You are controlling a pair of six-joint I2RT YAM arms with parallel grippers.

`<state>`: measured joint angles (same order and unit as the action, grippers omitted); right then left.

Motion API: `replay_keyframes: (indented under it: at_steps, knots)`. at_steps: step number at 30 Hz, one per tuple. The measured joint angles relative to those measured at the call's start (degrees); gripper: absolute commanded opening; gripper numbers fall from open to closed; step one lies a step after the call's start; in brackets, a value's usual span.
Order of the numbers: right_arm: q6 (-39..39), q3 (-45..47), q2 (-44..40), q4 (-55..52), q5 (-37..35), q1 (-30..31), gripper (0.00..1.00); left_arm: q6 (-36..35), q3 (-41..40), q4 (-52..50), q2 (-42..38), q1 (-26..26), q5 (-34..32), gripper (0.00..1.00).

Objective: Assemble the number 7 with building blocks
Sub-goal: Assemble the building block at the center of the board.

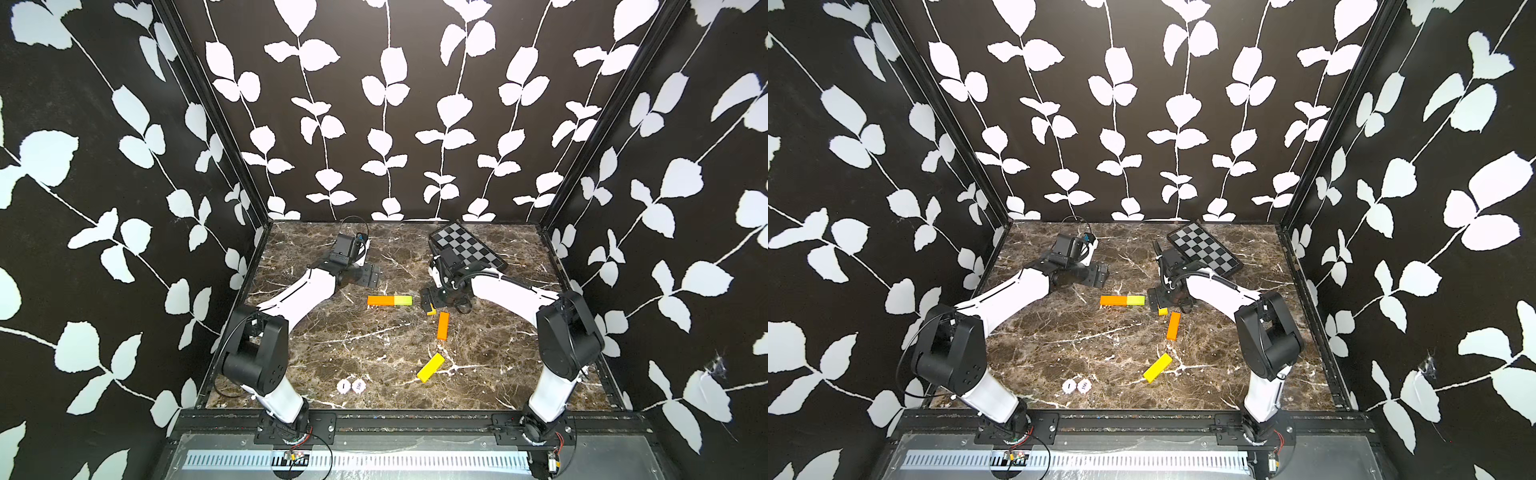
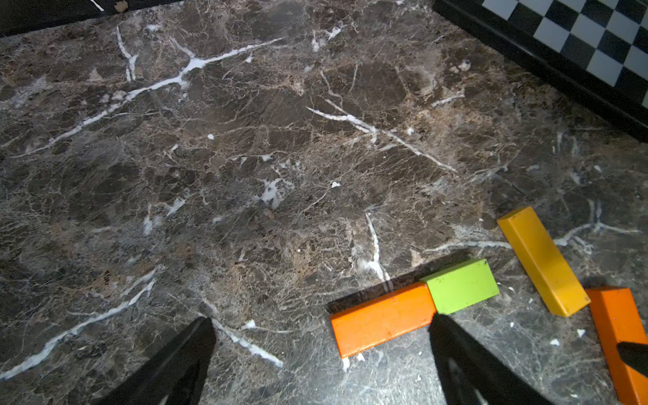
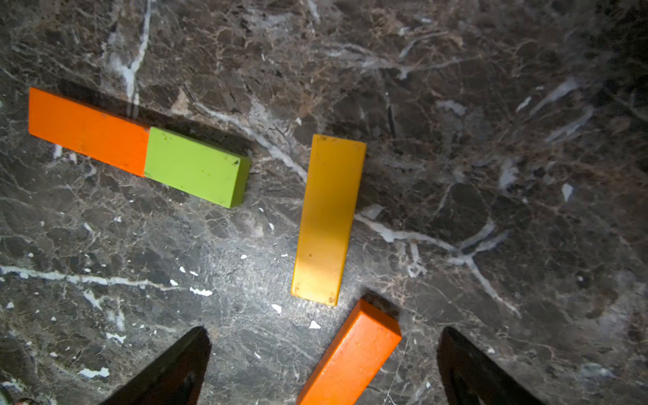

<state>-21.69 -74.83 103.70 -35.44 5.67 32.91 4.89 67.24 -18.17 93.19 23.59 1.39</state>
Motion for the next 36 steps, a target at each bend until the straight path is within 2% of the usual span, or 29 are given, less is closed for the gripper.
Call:
replay_keyframes:
  at_steps: [6,8,10,16,18,31,36]
  knots:
    - [0.46,-6.25,5.97,-0.22,-1.2,0.0,0.74,0.0,0.28,-0.61,0.85,0.0,-0.24,0.98]
    - [0.61,-7.06,7.41,-0.57,-1.64,0.0,0.7,-0.02,0.28,-0.96,0.9,0.0,-0.52,0.99]
    - [0.9,-7.48,8.55,-1.16,-1.99,0.0,0.57,-0.02,0.28,-1.03,0.9,0.0,-0.81,0.99]
    - [1.22,-7.52,9.81,-2.29,-2.97,0.0,0.62,-0.02,0.28,-1.38,0.9,0.0,-1.4,0.99]
    - [1.29,-7.52,9.81,-2.21,-3.08,0.0,0.58,-0.02,0.28,-1.44,0.9,0.0,-1.53,0.99]
    - [1.25,-9.16,12.46,-2.16,-1.42,0.0,0.52,0.0,0.31,-1.92,0.9,0.0,-2.58,0.99]
    - [0.87,-9.77,13.64,-2.14,-0.52,0.0,0.46,0.0,0.31,-1.99,0.9,0.0,-2.99,0.99]
